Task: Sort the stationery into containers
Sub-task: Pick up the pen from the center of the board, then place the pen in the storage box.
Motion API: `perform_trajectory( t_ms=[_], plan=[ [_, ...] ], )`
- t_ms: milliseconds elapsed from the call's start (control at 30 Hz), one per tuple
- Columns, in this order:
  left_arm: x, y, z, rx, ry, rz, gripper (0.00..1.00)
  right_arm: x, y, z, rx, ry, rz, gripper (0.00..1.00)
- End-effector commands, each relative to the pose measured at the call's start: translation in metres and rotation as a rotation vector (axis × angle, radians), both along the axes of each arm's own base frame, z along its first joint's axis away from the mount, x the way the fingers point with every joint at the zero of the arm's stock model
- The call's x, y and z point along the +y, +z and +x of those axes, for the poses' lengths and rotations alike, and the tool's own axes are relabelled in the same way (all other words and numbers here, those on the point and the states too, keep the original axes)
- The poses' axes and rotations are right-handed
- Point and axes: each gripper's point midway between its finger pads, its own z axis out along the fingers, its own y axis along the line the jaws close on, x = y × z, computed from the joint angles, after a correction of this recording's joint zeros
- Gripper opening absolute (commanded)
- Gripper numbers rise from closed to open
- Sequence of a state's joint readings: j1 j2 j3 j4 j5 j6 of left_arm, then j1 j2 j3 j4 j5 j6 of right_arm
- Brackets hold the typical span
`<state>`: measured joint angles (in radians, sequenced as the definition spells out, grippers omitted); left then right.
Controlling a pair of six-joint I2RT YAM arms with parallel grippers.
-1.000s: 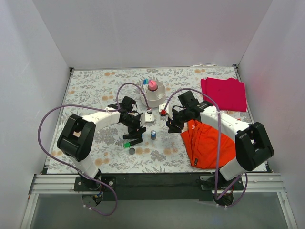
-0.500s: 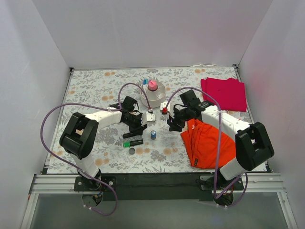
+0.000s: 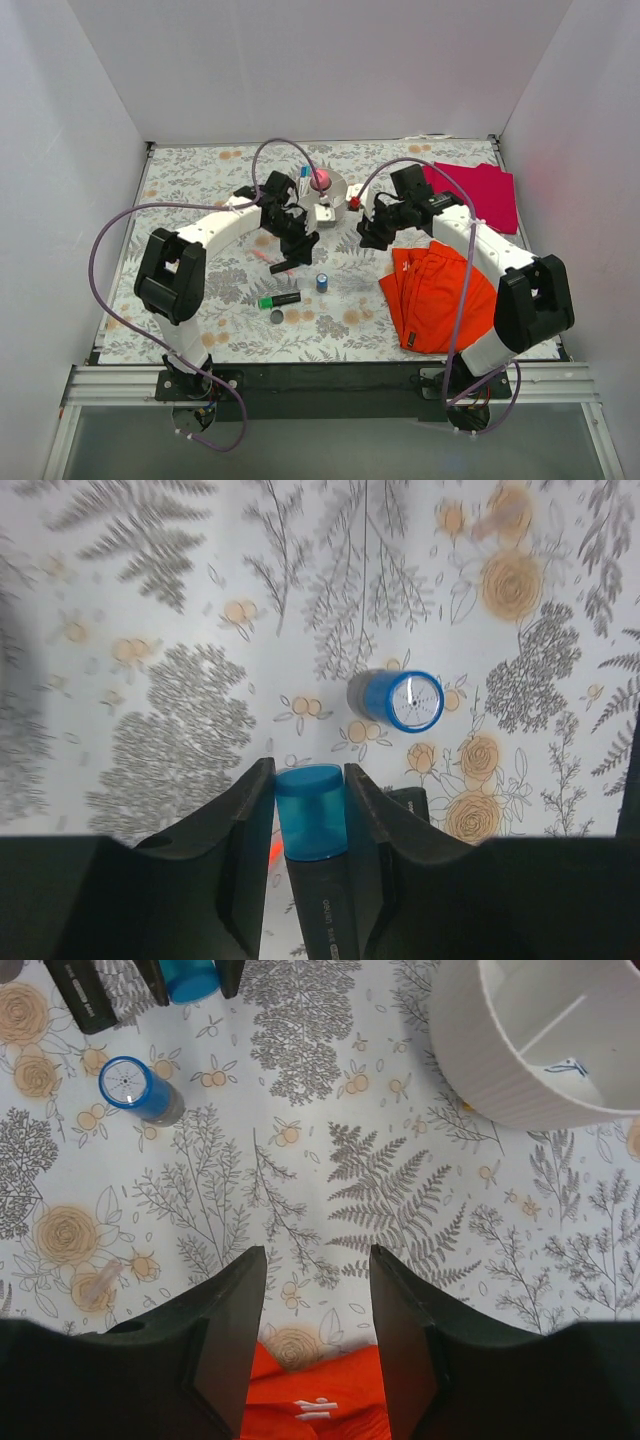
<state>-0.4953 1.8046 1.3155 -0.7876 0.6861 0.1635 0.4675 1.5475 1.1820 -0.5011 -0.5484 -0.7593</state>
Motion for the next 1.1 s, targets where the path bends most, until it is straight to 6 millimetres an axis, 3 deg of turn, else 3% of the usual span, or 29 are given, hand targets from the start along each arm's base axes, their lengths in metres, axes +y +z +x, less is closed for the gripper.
perform_trajectory(
  t_ms=[0,133,167,233,267,333,367,433,467,533,567,633,667,800,933,1067],
  plan=[
    [-0.017,0.089,0.026,-0.106,0.029,-0.170,0.02,-0.010,0.006,0.015,0.026,-0.058,-0.007,0.54],
    [-0.029,0.136,0.067,-0.237,0.115,-0.318,0.00,-0.015,0.003,0.025,0.034,-0.088,-0.019,0.53],
    [-0.036,0.156,0.085,-0.309,0.142,-0.398,0.00,-0.015,0.006,0.030,0.026,-0.097,-0.017,0.54],
    [-0.040,0.166,0.095,-0.369,0.176,-0.469,0.00,-0.014,0.004,0.035,0.032,-0.110,-0.022,0.53],
    [-0.044,0.189,0.112,-0.457,0.211,-0.566,0.00,-0.014,0.004,0.037,0.030,-0.114,-0.024,0.53],
    [-0.045,0.180,0.117,-0.491,0.255,-0.635,0.00,-0.013,0.003,0.042,0.030,-0.121,-0.031,0.53],
    [-0.045,0.209,0.130,-0.611,0.284,-0.741,0.00,-0.013,0.002,0.043,0.032,-0.127,-0.035,0.53],
    [-0.044,0.202,0.132,-0.648,0.312,-0.801,0.00,-0.014,0.000,0.047,0.035,-0.139,-0.048,0.53],
    [-0.045,0.214,0.138,-0.719,0.314,-0.863,0.00,-0.014,0.000,0.049,0.035,-0.142,-0.052,0.53],
    [-0.045,0.212,0.148,-0.715,0.355,-0.894,0.00,-0.015,-0.002,0.051,0.041,-0.152,-0.062,0.53],
    [-0.046,0.220,0.149,-0.753,0.350,-0.933,0.00,-0.016,-0.002,0.052,0.040,-0.154,-0.063,0.53],
    [-0.047,0.211,0.157,-0.761,0.368,-0.955,0.00,-0.016,-0.004,0.054,0.044,-0.161,-0.070,0.53],
    [-0.048,0.220,0.157,-0.797,0.354,-0.991,0.00,-0.016,-0.005,0.054,0.047,-0.165,-0.073,0.53],
    [-0.051,0.204,0.168,-0.778,0.375,-1.003,0.00,-0.019,-0.009,0.054,0.058,-0.173,-0.087,0.53],
    [-0.049,0.193,0.163,-0.793,0.375,-1.022,0.00,-0.020,-0.013,0.053,0.064,-0.177,-0.100,0.53],
    [-0.046,0.192,0.164,-0.822,0.393,-1.046,0.00,-0.021,-0.017,0.051,0.082,-0.181,-0.104,0.53]
  ],
)
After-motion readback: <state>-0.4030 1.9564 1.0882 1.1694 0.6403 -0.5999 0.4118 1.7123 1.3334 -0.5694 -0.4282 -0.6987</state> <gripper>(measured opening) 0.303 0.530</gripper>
